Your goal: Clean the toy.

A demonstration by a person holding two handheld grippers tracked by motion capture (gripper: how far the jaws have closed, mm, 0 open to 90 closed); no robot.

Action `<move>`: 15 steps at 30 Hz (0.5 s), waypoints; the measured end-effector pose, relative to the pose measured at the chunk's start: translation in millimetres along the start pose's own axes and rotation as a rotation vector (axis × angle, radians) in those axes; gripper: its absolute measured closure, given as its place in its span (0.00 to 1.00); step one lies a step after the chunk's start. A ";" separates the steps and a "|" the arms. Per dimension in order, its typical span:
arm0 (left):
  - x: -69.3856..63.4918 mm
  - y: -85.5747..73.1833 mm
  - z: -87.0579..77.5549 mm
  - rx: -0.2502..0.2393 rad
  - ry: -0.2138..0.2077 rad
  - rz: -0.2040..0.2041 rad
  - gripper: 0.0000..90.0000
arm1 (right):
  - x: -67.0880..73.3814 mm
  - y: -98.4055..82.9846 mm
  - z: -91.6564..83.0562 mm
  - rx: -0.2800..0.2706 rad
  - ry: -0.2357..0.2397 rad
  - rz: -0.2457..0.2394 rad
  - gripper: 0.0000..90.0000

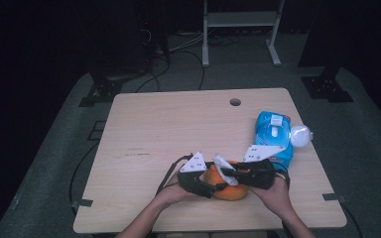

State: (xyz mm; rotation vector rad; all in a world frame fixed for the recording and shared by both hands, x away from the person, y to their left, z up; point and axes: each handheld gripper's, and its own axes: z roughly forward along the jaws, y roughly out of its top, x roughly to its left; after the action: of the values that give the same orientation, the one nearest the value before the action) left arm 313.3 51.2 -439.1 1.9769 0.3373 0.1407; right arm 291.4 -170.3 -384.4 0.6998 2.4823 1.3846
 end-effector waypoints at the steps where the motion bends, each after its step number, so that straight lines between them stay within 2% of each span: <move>1: 0.7 -0.3 -0.7 -0.002 -0.003 0.000 0.24 | 0.1 -0.5 1.7 0.016 -0.014 -0.008 0.88; 7: 17.5 -8.3 -10.9 -0.101 -0.056 0.002 0.13 | -8.2 -7.6 -6.2 0.015 -0.006 0.023 0.88; 9: 21.9 -13.2 -9.7 -0.101 -0.076 -0.008 0.11 | -10.6 -9.4 -9.7 0.008 -0.001 0.037 0.87; 11: 22.1 -18.1 -5.1 -0.079 -0.103 0.008 0.11 | -11.9 -10.3 -10.2 0.007 0.015 0.044 0.87; 15: 24.8 -26.0 2.1 -0.068 -0.141 -0.029 0.07 | -7.1 -9.3 -8.6 0.022 0.031 0.027 0.87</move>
State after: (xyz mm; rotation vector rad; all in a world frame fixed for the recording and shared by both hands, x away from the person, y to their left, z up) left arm 333.0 66.8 -464.9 1.9018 0.2656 -0.0060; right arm 291.3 -184.4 -387.9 0.7241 2.5240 1.3901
